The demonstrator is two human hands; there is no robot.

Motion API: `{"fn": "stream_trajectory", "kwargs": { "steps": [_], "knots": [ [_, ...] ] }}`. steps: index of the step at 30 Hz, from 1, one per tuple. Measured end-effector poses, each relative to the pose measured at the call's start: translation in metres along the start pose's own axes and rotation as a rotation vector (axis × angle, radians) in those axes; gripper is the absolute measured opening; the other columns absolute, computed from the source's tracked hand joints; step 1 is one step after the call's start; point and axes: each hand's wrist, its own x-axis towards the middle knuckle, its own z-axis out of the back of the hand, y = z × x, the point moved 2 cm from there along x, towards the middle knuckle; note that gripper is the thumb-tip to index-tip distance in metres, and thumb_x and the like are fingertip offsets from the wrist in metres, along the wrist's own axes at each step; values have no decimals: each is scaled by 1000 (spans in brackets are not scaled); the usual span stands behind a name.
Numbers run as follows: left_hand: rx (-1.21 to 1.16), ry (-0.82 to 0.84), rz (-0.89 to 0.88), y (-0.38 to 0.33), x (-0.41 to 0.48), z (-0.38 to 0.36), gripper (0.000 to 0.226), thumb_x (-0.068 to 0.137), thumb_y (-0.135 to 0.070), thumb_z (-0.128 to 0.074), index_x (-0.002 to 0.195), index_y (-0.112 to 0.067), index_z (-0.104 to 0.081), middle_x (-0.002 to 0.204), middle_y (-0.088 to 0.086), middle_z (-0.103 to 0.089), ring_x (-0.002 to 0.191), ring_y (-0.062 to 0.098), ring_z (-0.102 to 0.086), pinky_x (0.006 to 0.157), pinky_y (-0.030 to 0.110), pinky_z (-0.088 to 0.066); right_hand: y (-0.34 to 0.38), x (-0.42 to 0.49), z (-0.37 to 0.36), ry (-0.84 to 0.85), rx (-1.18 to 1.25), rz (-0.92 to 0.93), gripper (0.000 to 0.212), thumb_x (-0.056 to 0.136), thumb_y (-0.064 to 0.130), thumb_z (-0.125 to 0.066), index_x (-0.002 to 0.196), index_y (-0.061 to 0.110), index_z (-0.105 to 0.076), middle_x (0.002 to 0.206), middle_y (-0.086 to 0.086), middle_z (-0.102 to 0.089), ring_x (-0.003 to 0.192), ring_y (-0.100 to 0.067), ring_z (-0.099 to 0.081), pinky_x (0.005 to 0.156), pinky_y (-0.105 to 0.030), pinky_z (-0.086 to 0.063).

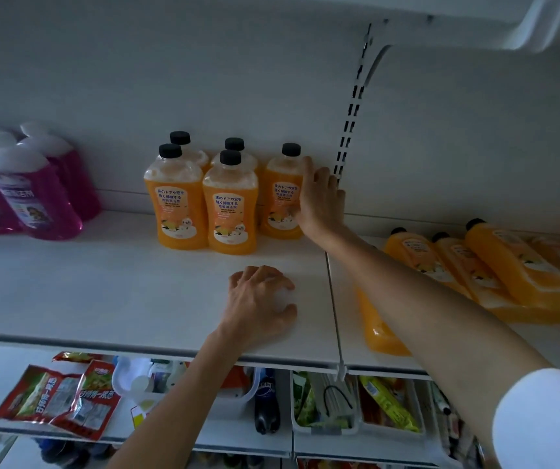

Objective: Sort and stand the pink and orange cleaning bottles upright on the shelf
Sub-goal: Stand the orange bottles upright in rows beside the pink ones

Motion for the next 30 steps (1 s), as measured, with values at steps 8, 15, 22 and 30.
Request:
{"fn": "stream_trajectory", "kwargs": {
  "steps": [8,15,22,30],
  "knots": [
    [4,46,-166,-6,-7,-3,40,75,-33,-46,105,-15,-67,109,2,-64,102,22,-56,86,33,-43,-61,-33,30,296,8,-38,68,86,50,-57,135,6,-40,135,-18,-45,129,-33,-35,105,-45,-33],
    [4,13,-172,-7,-7,-8,44,78,-35,-40,103,-11,-67,106,6,-65,95,26,-59,81,38,-48,-115,-87,58,506,-180,-1,63,92,58,-35,127,10,-57,156,-8,-17,144,-24,-2,116,-44,-11],
    [-22,29,-157,-9,-7,-7,72,73,-66,-25,116,-20,-60,119,-1,-58,111,20,-49,93,34,-37,-91,-104,42,377,81,-153,53,92,50,-47,115,3,-56,131,-11,-49,130,-25,-37,106,-35,-31],
    [-462,108,123,-1,-5,0,96,56,-83,-37,136,-30,-38,119,-1,-56,107,16,-52,91,35,-44,-15,-97,5,324,373,-415,61,86,56,-53,124,9,-44,113,-7,-57,101,-25,-58,81,-38,-50]
  ]
}}
